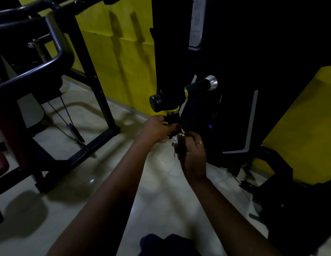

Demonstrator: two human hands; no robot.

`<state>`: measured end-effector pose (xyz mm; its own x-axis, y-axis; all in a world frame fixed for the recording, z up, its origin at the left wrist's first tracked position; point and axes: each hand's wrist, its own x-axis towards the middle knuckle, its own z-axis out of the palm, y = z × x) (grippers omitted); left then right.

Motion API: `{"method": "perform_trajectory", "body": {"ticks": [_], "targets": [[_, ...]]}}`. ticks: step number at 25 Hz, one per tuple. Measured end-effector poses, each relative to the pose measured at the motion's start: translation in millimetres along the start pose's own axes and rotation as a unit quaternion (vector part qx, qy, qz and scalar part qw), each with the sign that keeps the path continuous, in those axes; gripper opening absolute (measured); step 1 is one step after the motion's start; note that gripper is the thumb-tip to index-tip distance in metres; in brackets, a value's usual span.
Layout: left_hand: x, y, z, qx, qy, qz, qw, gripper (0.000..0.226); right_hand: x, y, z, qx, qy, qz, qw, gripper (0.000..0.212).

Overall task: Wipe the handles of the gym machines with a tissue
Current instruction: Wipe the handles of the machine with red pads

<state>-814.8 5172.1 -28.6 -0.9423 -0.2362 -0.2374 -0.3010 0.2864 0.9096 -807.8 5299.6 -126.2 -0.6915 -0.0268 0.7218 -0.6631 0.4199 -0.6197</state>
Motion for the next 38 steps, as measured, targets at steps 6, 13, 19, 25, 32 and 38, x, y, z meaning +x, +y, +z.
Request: {"method": "perform_trajectory", "body": {"ticks": [6, 13, 19, 25, 32, 38], "targets": [[6.0, -0.3, -2.5, 0.062, 0.014, 0.013, 0.998, 0.037, -15.0, 20.4, 10.6, -0.212, -0.031, -0.224, 0.951, 0.007], [9.0, 0.1, -1.2, 0.059, 0.024, 0.004, 0.998, 0.034, -35.3, 33.0, 26.4, -0.283, -0.058, -0.243, 0.926, 0.017], [9.7, -0.4, -0.1, 0.066, 0.034, 0.01, 0.997, 0.037, 2.1, 27.6, 4.2, -0.068, -0.037, -0.046, 0.996, 0.014], [7.9, -3.3, 3.3, 0.053, 0.043, 0.023, 0.997, 0.03, -16.6, 33.1, 3.7, 0.11, -0.054, 0.267, 0.956, 0.008], [9.1, -5.9, 4.3, 0.062, 0.054, 0.033, 0.996, 0.039, 70.3, 46.2, 15.3, 0.332, -0.373, 0.414, 0.761, 0.025], [7.8, -12.2, 9.8, 0.064, 0.061, 0.026, 0.996, 0.035, 31.4, 59.6, 3.9, 0.185, -0.369, 0.339, 0.845, 0.027]]}}
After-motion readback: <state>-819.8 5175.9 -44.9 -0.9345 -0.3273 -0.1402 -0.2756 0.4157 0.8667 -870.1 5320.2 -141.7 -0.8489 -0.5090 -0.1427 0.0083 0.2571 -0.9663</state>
